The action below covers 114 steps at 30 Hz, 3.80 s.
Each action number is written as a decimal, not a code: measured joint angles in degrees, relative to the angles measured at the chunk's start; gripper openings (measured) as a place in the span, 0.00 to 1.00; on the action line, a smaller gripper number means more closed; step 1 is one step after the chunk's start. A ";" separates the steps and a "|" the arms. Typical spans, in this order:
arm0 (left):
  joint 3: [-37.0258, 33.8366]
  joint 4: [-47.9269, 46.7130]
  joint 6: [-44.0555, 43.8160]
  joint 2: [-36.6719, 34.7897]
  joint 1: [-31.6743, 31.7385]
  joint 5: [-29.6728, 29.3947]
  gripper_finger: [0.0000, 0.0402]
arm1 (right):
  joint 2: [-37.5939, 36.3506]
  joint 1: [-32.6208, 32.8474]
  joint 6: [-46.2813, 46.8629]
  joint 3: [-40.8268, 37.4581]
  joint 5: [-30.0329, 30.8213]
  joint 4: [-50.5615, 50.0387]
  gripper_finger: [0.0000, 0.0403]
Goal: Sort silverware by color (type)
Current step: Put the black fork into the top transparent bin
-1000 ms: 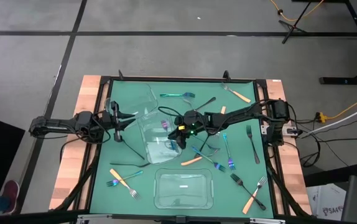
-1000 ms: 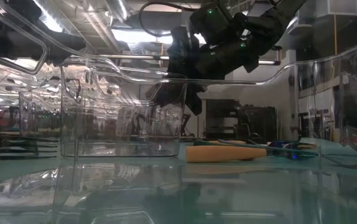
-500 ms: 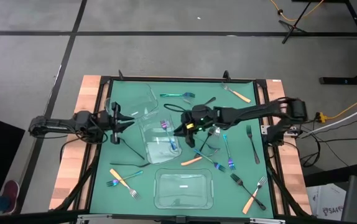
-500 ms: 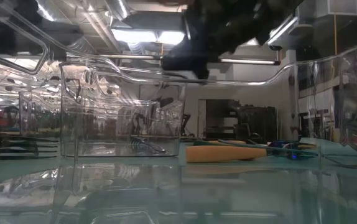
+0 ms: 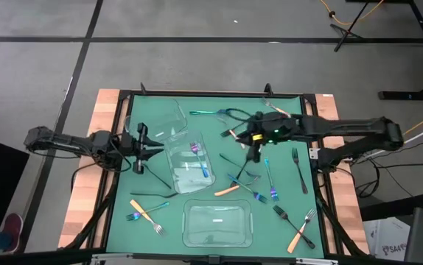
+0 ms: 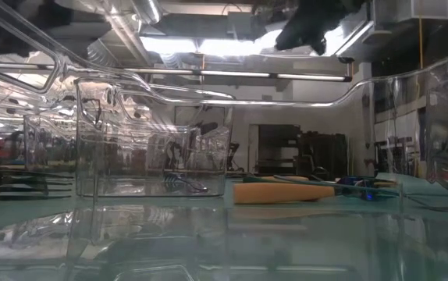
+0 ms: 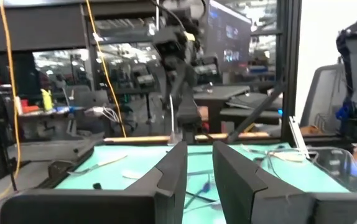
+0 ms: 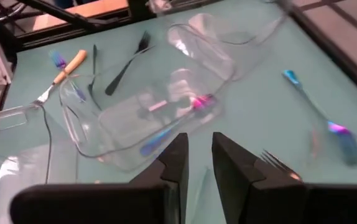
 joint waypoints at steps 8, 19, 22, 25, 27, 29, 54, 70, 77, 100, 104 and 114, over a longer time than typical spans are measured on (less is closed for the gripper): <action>12.12 -13.48 -0.10 13.76 -2.23 0.14 0.18 | -6.82 0.00 0.23 0.00 0.40 -8.77 0.16; 26.59 -49.37 -9.43 25.40 -6.11 0.20 0.18 | -8.27 -0.02 0.00 0.00 0.40 -13.87 0.16; 26.91 -54.04 -10.87 26.52 -7.20 0.62 0.18 | -8.27 -0.02 -0.03 0.00 0.40 -13.87 0.16; 26.85 -58.58 -11.45 27.79 -8.37 1.20 0.18 | -8.25 -0.02 -0.06 0.00 0.40 -13.85 0.16; 26.73 -58.37 -12.17 28.56 -8.95 0.60 0.18 | -8.25 -0.02 -0.07 0.00 0.40 -13.85 0.16; 26.73 -58.30 -12.23 29.28 -9.27 0.43 0.18 | -8.25 -0.02 -0.08 0.00 0.40 -13.85 0.16; 26.75 -58.17 -11.99 50.96 -9.69 5.41 0.18 | -8.21 -0.02 -0.12 0.00 0.40 -13.83 0.16; 26.73 -58.17 -11.95 53.67 -10.54 5.95 0.18 | -8.21 -0.02 -0.12 0.00 0.39 -13.83 0.16; 26.92 -58.15 -11.87 58.19 -10.54 4.68 0.18 | -8.21 -0.02 -0.14 0.00 0.39 -13.83 0.16; 31.50 -61.55 -11.85 58.82 -10.54 4.63 0.01 | -8.20 -0.02 -0.14 -0.02 0.38 -13.83 0.16; 36.34 -67.96 -11.85 58.78 -11.26 4.88 0.01 | -8.18 -0.02 -0.14 0.00 0.39 -13.83 0.16; 49.24 -81.25 -11.85 58.73 -13.48 5.08 0.01 | -8.18 -0.02 -0.14 0.00 0.39 -13.83 0.16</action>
